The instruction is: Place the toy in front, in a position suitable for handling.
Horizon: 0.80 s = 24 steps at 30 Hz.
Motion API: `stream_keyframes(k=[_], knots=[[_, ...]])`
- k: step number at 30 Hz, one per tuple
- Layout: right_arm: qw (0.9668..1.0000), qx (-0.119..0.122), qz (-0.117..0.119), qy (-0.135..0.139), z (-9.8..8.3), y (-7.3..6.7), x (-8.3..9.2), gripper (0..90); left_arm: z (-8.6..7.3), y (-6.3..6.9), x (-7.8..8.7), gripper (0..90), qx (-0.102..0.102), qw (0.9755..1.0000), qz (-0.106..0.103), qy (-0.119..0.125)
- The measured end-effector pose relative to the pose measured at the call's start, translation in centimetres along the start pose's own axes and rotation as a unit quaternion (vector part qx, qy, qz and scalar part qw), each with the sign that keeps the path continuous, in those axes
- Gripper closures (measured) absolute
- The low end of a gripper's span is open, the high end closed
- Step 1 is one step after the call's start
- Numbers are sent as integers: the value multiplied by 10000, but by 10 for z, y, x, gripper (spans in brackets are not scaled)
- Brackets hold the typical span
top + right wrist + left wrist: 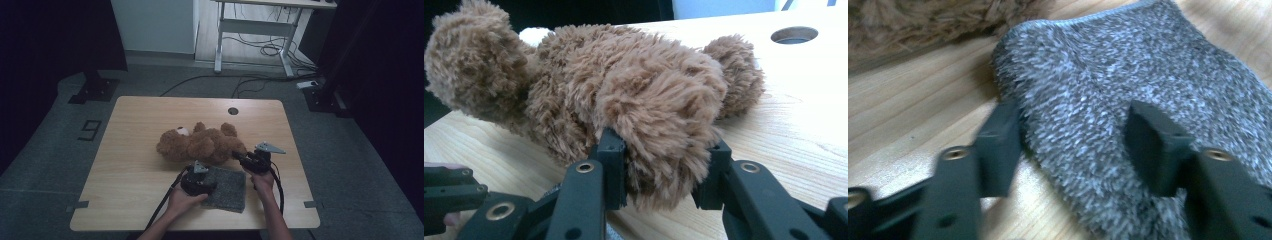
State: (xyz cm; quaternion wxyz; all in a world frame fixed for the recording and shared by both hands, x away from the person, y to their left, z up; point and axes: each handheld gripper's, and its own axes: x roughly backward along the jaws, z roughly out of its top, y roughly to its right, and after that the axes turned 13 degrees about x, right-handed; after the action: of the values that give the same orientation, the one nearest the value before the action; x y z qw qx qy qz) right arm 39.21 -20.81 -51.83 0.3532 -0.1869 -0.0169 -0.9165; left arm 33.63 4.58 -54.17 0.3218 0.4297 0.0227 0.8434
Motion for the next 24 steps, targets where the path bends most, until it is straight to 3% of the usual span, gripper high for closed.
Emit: stream_keyframes(k=[2,3,4,6,9,10,13,17,24], knots=[[10000,-18,25,10,-2,-1,1,643,-3,-1,1,549,-60,9998,-160,50],[10000,-61,68,7,-4,-3,3,643,-5,-1,1,664,-67,9997,-220,67],[9999,-74,89,4,-6,-3,4,643,-8,-2,2,705,-63,9992,-385,93],[9999,-46,108,-17,-8,-5,7,643,-10,-3,4,757,-56,9989,-445,110],[9999,11,122,-40,-9,-7,12,642,-13,-6,13,792,-100,9979,-592,225],[9999,20,120,-45,-10,-8,14,643,-15,-7,22,795,-157,9965,-747,346],[9999,15,138,-46,-11,-9,16,642,-17,-9,34,796,-190,9946,-921,446],[9998,5,178,-34,-14,-11,19,642,-21,-24,59,792,-36,9883,-1397,617],[9998,44,205,-34,-16,-12,20,641,-27,-40,82,793,-52,9862,-1408,874]])
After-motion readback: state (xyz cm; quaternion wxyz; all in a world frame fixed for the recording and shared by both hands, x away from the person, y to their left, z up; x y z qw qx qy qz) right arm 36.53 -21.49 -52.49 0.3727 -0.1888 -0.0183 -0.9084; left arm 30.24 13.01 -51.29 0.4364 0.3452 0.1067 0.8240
